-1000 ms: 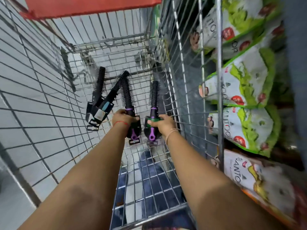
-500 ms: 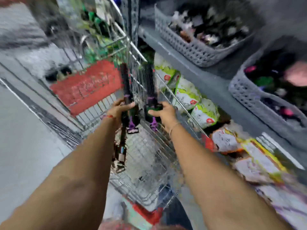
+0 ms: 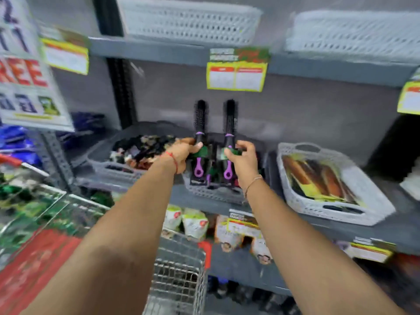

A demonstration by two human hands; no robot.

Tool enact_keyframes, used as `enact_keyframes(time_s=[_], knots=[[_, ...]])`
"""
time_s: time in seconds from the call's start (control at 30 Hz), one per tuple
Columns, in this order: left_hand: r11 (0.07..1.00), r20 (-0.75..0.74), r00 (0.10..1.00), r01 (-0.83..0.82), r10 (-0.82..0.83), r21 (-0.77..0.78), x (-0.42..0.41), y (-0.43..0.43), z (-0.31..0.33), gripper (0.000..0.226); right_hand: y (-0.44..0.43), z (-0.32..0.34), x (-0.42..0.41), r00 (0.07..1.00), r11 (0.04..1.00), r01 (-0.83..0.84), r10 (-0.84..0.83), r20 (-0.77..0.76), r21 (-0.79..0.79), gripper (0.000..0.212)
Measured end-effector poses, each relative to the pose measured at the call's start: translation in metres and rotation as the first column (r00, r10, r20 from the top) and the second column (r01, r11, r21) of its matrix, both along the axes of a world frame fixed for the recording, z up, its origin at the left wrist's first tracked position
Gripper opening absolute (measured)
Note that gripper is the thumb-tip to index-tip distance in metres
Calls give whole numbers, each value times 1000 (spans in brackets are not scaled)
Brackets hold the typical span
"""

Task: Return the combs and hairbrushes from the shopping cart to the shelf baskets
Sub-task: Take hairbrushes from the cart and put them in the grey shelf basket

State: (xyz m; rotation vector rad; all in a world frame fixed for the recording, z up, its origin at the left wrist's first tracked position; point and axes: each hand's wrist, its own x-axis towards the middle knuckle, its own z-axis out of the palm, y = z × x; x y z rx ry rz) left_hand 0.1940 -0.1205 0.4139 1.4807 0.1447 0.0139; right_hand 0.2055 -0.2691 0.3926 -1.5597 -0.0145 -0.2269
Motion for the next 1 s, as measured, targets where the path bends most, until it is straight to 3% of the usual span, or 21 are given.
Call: enact_keyframes(time_s=[0.07, 0.13, 0.2, 0.37, 0.4, 0.43, 0.5, 0.53, 0.57, 0.6, 0.67, 0.7, 0.77, 0.83, 0.87, 0.93, 1.0], knots=[[979, -48, 999, 21, -11, 204, 28, -17, 4, 10, -31, -5, 23, 994, 992, 86, -91, -53, -90, 33], [913, -68, 996, -24, 56, 407, 56, -27, -1, 39, -48, -12, 41, 979, 974, 132, -157, -126, -186, 22], [867, -45, 996, -46, 79, 496, 74, -37, -12, 46, -56, -20, 57, 961, 947, 138, -200, -194, -290, 18], [757, -39, 989, -84, 143, 649, 106, -42, -54, 25, -53, -45, 79, 933, 892, 43, -198, -302, -450, 36], [687, -65, 989, -44, 131, 726, 107, -41, -60, 19, -51, -50, 79, 926, 873, 33, -209, -313, -487, 37], [560, -93, 988, 7, 126, 828, 107, -40, -66, 23, -48, -55, 78, 924, 852, 19, -215, -316, -523, 39], [167, -84, 988, 62, 129, 984, 99, -44, -76, 40, -42, -62, 73, 917, 856, -7, -201, -345, -517, 46], [25, -64, 990, 62, 123, 998, 93, -47, -78, 45, -40, -63, 71, 918, 848, -12, -201, -342, -530, 48], [-23, -61, 992, 64, 111, 998, 86, -50, -80, 49, -38, -62, 68, 914, 826, -20, -214, -346, -564, 48], [-6, -83, 993, 84, 90, 996, 81, -51, -81, 53, -37, -60, 65, 907, 784, -32, -238, -348, -619, 45], [120, -154, 986, 146, 59, 982, 69, -43, -78, 63, -33, -54, 56, 906, 624, -69, -287, -311, -778, 40], [208, -141, 989, 127, 53, 970, 63, -35, -76, 66, -29, -50, 51, 915, 542, -68, -301, -269, -838, 41], [461, 53, 994, -89, 91, 883, 44, -10, -71, 60, -11, -40, 38, 954, 477, 9, -266, -134, -879, 47], [683, 236, 920, -391, 313, 618, 14, 19, -67, 43, 20, -26, 18, 987, 545, 134, -149, 62, -827, 48], [703, 240, 858, -511, 455, 495, -3, 38, -66, 38, 42, -18, 5, 987, 610, 155, -68, 144, -777, 46], [650, 147, 725, -674, 673, 351, -36, 84, -72, 41, 92, -6, -23, 969, 762, 66, 104, 223, -644, 41], [578, 29, 622, -743, 782, 338, -69, 131, -84, 47, 144, -7, -51, 945, 828, -136, 274, 180, -544, 40]])
